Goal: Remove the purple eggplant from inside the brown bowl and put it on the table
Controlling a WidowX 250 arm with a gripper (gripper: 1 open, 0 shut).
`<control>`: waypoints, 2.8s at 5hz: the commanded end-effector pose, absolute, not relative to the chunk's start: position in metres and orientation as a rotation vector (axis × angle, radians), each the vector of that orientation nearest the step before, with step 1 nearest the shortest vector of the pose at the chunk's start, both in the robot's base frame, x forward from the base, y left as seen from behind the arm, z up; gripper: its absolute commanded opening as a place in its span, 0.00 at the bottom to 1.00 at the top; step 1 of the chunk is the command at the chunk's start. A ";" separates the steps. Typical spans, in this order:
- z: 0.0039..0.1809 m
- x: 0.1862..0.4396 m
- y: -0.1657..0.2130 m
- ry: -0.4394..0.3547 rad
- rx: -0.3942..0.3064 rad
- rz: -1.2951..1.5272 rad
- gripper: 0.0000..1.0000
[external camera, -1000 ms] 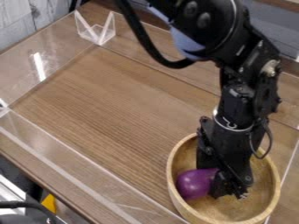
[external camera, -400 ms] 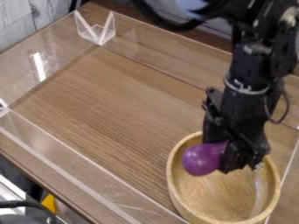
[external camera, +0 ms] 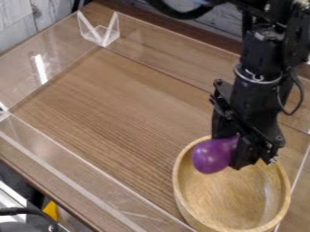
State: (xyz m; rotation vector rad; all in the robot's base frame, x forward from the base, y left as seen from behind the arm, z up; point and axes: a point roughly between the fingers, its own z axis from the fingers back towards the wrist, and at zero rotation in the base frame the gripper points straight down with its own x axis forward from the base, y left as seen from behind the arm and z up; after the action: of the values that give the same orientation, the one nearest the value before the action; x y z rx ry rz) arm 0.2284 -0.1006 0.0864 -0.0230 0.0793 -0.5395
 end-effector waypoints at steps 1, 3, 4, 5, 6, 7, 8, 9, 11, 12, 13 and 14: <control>0.108 0.238 -0.102 -0.019 -0.038 -0.528 0.00; 0.111 0.236 -0.103 -0.041 -0.055 -0.513 0.00; 0.111 0.234 -0.103 -0.050 -0.065 -0.508 0.00; 0.112 0.231 -0.104 -0.055 -0.073 -0.504 0.00; 0.114 0.229 -0.105 -0.057 -0.078 -0.501 0.00; 0.115 0.226 -0.106 -0.057 -0.084 -0.497 0.00; 0.117 0.227 -0.087 -0.054 -0.059 -0.479 0.00; 0.117 0.230 -0.054 -0.049 -0.030 -0.447 0.00; 0.116 0.231 0.002 -0.056 -0.002 -0.349 0.00; 0.112 0.238 0.019 -0.061 0.025 -0.328 0.00; 0.107 0.248 0.022 -0.069 0.040 -0.327 0.00; 0.101 0.258 0.026 -0.079 0.054 -0.328 0.00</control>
State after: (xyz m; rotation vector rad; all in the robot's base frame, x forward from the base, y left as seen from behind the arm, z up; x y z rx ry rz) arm 0.2497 0.0216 0.0889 0.0399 -0.0288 -0.3399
